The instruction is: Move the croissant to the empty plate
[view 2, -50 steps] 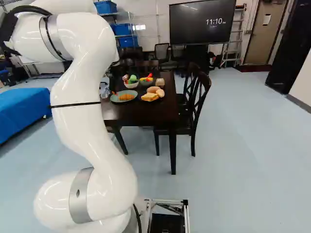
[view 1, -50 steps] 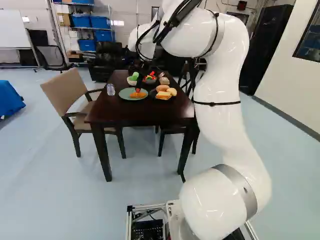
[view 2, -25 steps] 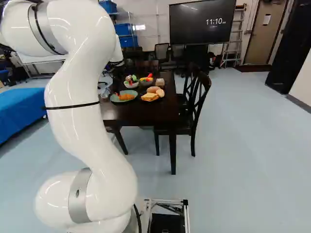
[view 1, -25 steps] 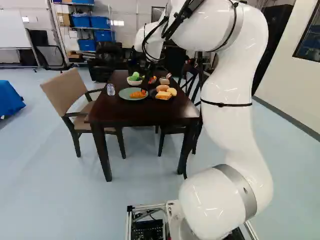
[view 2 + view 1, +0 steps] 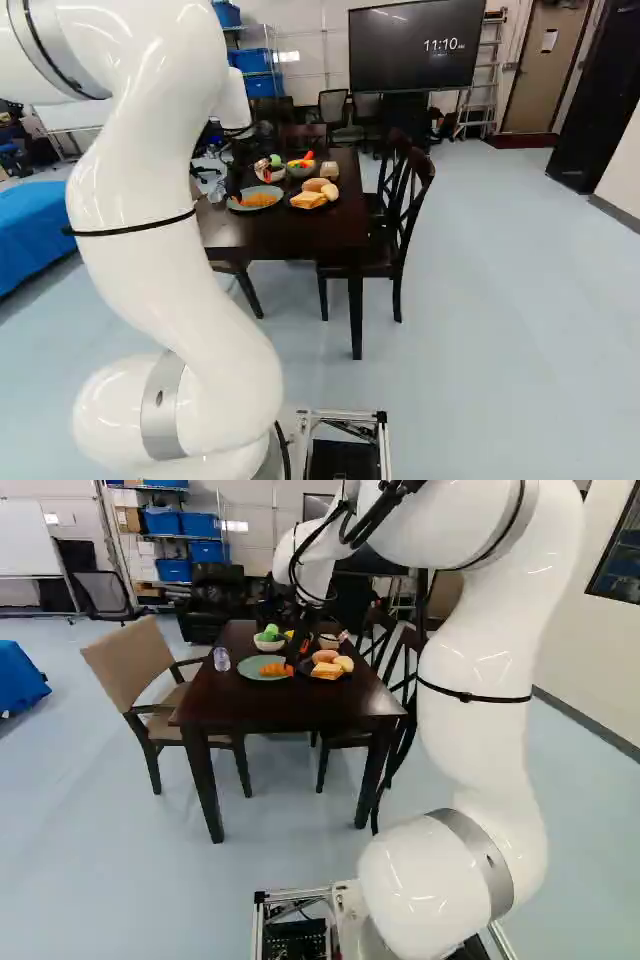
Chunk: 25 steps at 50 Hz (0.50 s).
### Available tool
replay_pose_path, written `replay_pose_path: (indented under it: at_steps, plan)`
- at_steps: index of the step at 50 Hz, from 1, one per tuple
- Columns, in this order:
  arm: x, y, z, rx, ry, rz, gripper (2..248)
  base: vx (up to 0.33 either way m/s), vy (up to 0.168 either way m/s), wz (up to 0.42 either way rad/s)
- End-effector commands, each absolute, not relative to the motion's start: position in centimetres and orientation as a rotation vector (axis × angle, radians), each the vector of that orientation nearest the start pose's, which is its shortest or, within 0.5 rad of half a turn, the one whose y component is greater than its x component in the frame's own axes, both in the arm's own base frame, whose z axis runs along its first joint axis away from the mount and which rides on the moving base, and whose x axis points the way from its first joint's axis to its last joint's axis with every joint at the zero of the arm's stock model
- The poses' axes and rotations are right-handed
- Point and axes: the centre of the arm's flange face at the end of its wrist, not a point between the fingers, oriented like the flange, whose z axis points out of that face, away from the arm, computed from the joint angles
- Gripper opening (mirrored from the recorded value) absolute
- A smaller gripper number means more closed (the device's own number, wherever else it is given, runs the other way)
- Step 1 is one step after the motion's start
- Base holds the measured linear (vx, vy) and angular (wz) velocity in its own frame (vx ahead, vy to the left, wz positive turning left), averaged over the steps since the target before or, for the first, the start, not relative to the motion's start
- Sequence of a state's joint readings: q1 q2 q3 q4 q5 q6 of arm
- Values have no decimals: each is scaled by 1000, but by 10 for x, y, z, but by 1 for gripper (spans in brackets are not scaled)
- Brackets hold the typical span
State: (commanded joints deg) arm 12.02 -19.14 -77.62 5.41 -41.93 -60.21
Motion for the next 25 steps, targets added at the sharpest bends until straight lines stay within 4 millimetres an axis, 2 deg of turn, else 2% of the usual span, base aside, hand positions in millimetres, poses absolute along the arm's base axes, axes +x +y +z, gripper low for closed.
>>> replay_pose_path:
  at_steps: [25]
  plan:
    - [542, 98, 552, -2646, -1728, -430, 247, 0, 0, 0]
